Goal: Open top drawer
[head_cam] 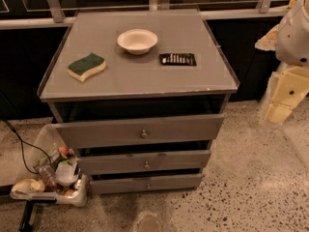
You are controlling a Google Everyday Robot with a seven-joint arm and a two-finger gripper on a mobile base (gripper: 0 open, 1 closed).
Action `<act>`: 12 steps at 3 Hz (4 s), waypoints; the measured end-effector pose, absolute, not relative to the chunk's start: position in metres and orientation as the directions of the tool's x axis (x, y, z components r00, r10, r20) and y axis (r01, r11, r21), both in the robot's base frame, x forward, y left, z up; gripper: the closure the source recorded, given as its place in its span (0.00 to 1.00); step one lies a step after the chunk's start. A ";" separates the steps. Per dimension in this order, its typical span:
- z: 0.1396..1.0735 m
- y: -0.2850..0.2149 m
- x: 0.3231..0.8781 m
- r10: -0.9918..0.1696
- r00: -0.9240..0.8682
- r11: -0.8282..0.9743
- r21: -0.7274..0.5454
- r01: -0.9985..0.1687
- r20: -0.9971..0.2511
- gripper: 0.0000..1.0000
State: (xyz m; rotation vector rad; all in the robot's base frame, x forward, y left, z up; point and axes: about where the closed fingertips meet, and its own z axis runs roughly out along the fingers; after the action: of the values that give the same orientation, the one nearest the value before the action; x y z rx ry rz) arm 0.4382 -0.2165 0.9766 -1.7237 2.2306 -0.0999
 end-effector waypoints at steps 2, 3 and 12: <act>0.967 -0.215 0.436 -0.946 -0.162 0.240 -0.273 -0.932 -0.279 0.00; 0.925 -0.231 0.442 -0.892 -0.110 0.254 -0.284 -0.925 -0.439 0.00; 0.771 -0.159 0.560 -0.818 0.006 0.303 -0.439 -0.846 -0.576 0.00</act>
Offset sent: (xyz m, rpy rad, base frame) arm -0.0089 0.0021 -0.0404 0.2611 -0.1353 0.1923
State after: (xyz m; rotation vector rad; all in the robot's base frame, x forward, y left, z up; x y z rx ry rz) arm 0.5600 -0.1594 0.7706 -1.4974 1.7885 0.0452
